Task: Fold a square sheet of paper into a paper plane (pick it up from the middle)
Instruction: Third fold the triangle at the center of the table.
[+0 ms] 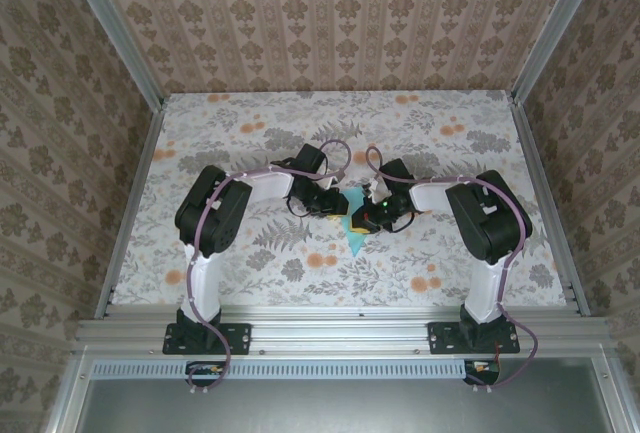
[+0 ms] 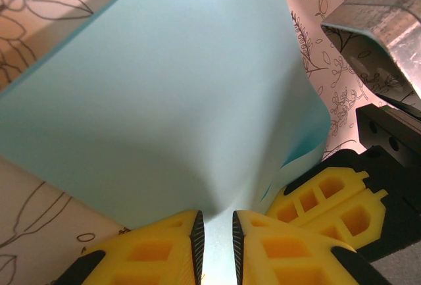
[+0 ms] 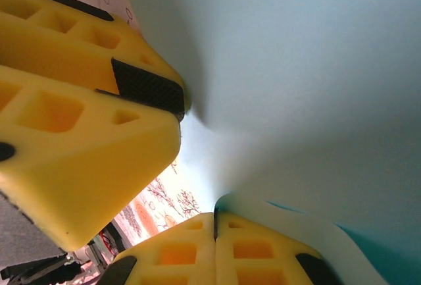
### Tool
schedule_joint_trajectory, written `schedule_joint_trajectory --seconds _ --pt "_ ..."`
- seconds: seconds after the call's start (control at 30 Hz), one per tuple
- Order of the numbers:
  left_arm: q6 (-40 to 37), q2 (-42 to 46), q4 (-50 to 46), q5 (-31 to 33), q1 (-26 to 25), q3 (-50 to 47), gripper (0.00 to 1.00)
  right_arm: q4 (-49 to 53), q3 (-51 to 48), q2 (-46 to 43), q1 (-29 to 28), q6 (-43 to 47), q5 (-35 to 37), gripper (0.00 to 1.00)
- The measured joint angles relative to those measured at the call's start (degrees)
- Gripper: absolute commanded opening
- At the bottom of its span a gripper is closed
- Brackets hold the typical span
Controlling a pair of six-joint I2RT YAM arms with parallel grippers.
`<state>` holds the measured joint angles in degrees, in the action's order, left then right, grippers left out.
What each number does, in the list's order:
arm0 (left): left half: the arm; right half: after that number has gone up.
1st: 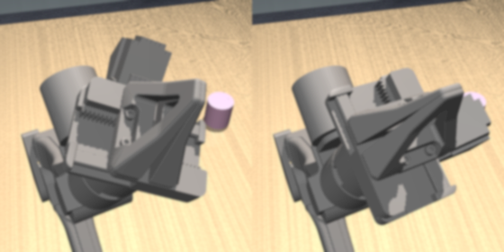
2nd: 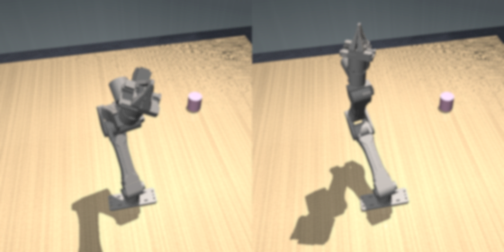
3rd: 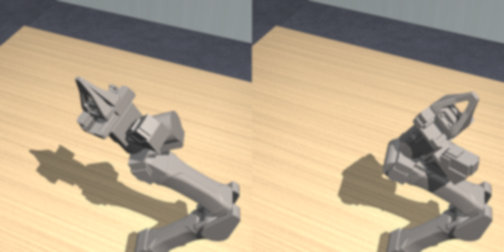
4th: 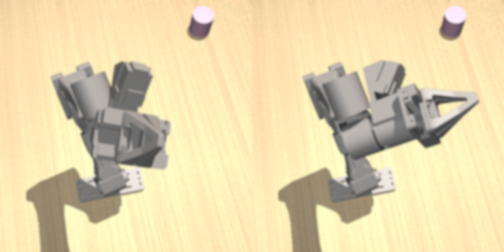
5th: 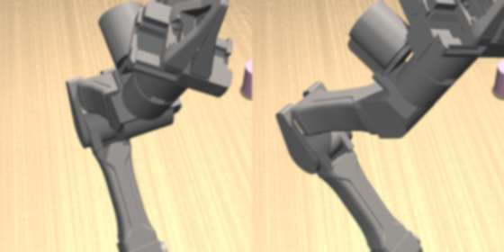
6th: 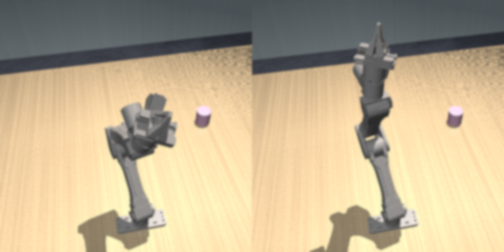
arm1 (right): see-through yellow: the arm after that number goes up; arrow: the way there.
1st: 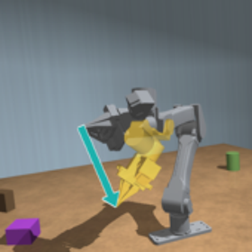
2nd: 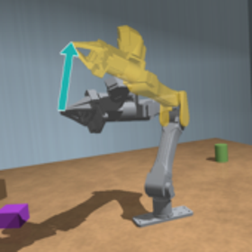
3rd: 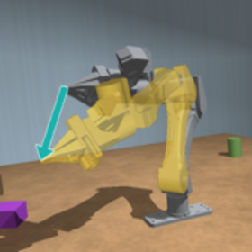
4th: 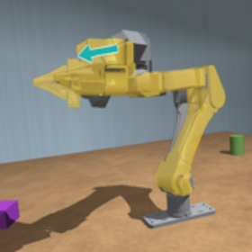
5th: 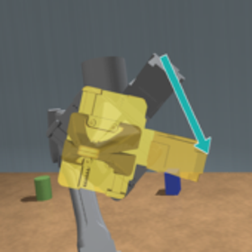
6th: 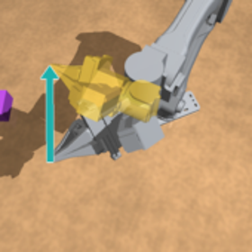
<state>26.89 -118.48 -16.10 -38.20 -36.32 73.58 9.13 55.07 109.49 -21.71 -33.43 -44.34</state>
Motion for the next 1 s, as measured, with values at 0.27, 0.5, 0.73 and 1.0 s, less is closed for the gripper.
schedule_joint_trajectory --seconds 0.27,0.5,0.73,1.0 --pt "0.00 0.00 0.07 -0.13 0.02 -0.07 0.23 0.26 -0.02 -0.48 0.00 0.00 1.36 0.03" --pt "0.00 0.00 0.17 -0.20 0.04 -0.11 0.23 0.26 -0.02 -0.52 -0.11 0.00 1.55 0.03" --pt "0.00 0.00 0.17 -0.22 0.04 -0.11 0.23 0.26 -0.02 -0.52 -0.11 0.00 1.70 0.07" --pt "0.00 -0.02 0.20 -0.33 0.04 -0.11 0.24 -0.07 0.02 -0.52 -0.11 0.20 0.57 0.23"
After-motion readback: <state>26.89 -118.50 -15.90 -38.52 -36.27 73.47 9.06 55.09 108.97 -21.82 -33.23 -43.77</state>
